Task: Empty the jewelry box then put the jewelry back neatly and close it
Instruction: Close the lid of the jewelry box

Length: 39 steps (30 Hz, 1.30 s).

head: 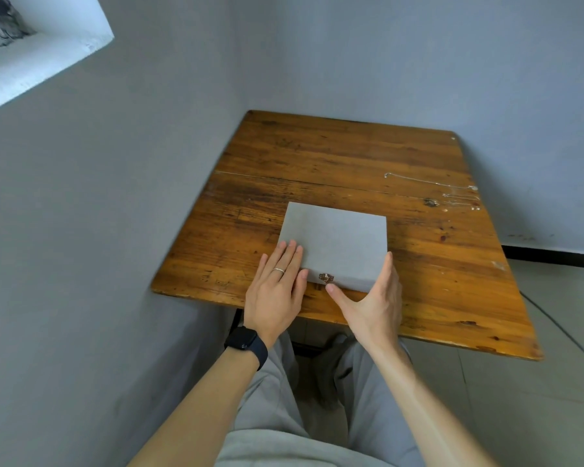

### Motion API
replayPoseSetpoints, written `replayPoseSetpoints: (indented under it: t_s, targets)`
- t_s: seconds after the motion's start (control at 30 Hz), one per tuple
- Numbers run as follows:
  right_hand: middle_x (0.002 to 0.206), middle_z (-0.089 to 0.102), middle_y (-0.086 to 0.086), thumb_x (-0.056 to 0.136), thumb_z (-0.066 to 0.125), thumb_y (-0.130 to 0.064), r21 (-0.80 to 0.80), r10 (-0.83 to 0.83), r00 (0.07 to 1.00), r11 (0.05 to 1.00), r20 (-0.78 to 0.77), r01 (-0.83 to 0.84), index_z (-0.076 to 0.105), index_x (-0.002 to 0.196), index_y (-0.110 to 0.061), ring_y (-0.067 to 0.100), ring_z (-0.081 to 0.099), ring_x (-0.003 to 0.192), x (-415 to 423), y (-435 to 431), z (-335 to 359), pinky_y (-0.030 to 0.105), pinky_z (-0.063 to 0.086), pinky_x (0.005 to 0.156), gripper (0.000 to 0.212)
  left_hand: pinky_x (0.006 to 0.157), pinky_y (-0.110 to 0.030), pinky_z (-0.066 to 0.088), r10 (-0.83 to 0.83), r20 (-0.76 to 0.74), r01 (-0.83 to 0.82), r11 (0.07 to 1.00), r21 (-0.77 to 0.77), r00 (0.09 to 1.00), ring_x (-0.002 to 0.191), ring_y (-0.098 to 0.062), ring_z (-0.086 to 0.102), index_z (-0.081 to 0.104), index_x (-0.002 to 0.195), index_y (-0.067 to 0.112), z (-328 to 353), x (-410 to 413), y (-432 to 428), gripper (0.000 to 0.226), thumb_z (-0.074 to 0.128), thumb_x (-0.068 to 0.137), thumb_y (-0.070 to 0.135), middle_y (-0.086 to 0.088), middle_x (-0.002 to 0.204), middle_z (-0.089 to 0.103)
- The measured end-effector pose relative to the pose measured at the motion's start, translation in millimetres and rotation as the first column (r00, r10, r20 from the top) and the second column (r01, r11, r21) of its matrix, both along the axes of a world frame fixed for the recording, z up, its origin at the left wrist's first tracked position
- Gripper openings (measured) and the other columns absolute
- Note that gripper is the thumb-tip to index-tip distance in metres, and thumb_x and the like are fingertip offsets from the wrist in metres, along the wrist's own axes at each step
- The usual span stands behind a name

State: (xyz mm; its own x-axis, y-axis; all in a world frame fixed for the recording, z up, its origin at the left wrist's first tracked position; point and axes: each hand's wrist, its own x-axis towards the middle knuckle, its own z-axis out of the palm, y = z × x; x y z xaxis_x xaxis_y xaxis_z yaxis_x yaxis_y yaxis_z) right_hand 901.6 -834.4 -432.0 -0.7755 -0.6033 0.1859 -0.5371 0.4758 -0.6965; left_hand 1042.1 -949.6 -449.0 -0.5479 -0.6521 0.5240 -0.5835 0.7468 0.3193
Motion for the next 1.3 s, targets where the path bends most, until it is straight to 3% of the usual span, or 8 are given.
replayPoseSetpoints:
  t_s: [0.23, 0.33, 0.4, 0.57, 0.77, 1.0, 1.17, 1.3]
  targets:
    - [0.157, 0.032, 0.011, 0.073, 0.072, -0.064, -0.011, -0.022, 0.997, 1.0, -0.07, 0.022, 0.009, 0.156, -0.015, 0.027, 0.035, 0.14, 2, 0, -2, 0.042, 0.04, 0.108, 0.115, 0.104, -0.035, 0.048, -0.008, -0.004, 0.008, 1.0, -0.025, 1.0, 0.139, -0.016, 0.045, 0.059, 0.137, 0.011, 5, -1, -5, 0.044, 0.045, 0.104, 0.036, -0.004, 0.142, 0.057]
    - [0.156, 0.035, 0.012, 0.074, 0.069, -0.065, 0.039, -0.013, 0.994, 0.999, -0.11, 0.017, 0.01, 0.156, -0.013, 0.029, 0.04, 0.138, -3, -8, 0, 0.044, 0.04, 0.108, 0.114, 0.088, -0.032, 0.056, 0.032, 0.075, -0.032, 0.999, 0.001, 0.997, 0.138, -0.014, 0.046, 0.061, 0.136, 0.014, 15, -5, -12, 0.048, 0.039, 0.103, 0.042, -0.002, 0.14, 0.059]
    - [0.155, 0.037, 0.012, 0.077, 0.067, -0.065, 0.093, 0.018, 0.987, 0.996, -0.157, -0.004, 0.01, 0.156, -0.011, 0.028, 0.043, 0.137, -11, -17, 2, 0.044, 0.04, 0.107, 0.111, 0.088, -0.032, 0.056, 0.061, 0.15, -0.064, 0.998, 0.015, 0.987, 0.14, -0.015, 0.043, 0.058, 0.139, 0.016, 23, -10, -20, 0.051, 0.036, 0.103, 0.044, -0.002, 0.143, 0.057]
    - [0.157, 0.036, 0.01, 0.084, 0.063, -0.061, 0.177, 0.074, 0.983, 0.983, -0.165, -0.045, 0.007, 0.157, -0.011, 0.027, 0.045, 0.136, -33, -40, 7, 0.041, 0.041, 0.107, 0.104, 0.118, -0.044, 0.03, 0.041, 0.292, -0.093, 0.981, 0.169, 0.956, 0.15, -0.021, 0.024, 0.039, 0.152, 0.028, 44, -37, -42, 0.051, 0.031, 0.105, 0.045, -0.005, 0.159, 0.036]
    - [0.155, 0.04, 0.01, 0.089, 0.059, -0.056, 0.182, 0.11, 0.971, 0.981, -0.214, -0.071, 0.008, 0.157, -0.014, 0.025, 0.055, 0.128, -50, -64, 5, 0.039, 0.045, 0.105, 0.096, 0.124, -0.047, -0.002, 0.029, 0.413, -0.168, 0.937, 0.305, 0.91, 0.153, -0.022, -0.008, 0.01, 0.159, 0.029, 54, -73, -68, 0.062, 0.01, 0.103, 0.055, -0.005, 0.167, 0.001]
    - [0.149, 0.048, 0.009, 0.085, 0.048, -0.063, 0.149, 0.137, 0.966, 0.983, -0.217, -0.106, 0.009, 0.157, -0.017, 0.023, 0.061, 0.121, -70, -75, -5, 0.038, 0.051, 0.099, 0.094, 0.115, -0.051, 0.024, 0.14, 0.383, -0.201, 0.972, 0.123, 0.913, 0.146, -0.033, 0.033, 0.044, 0.149, 0.016, 36, -83, -72, 0.064, 0.02, 0.104, 0.053, -0.018, 0.154, 0.039]
    - [0.155, 0.038, 0.009, 0.09, 0.058, -0.053, 0.179, 0.192, 0.966, 0.97, -0.171, -0.162, 0.002, 0.157, -0.017, 0.025, 0.053, 0.13, -79, -79, -4, 0.039, 0.046, 0.106, 0.095, 0.121, -0.045, 0.006, 0.138, 0.414, -0.218, 0.964, 0.152, 0.9, 0.153, -0.029, 0.01, 0.021, 0.158, 0.021, 41, -87, -70, 0.069, 0.006, 0.101, 0.056, -0.014, 0.164, 0.016]
    - [0.163, 0.022, 0.004, 0.096, 0.056, -0.045, 0.289, 0.263, 0.965, 0.923, 0.01, -0.255, -0.007, 0.157, -0.021, 0.024, 0.039, 0.14, -81, -72, 27, 0.038, 0.042, 0.108, 0.091, 0.122, -0.043, -0.005, 0.107, 0.425, -0.22, 0.949, 0.227, 0.899, 0.153, -0.024, -0.008, 0.004, 0.16, 0.026, 51, -86, -70, 0.064, 0.007, 0.103, 0.056, -0.009, 0.167, -0.003]
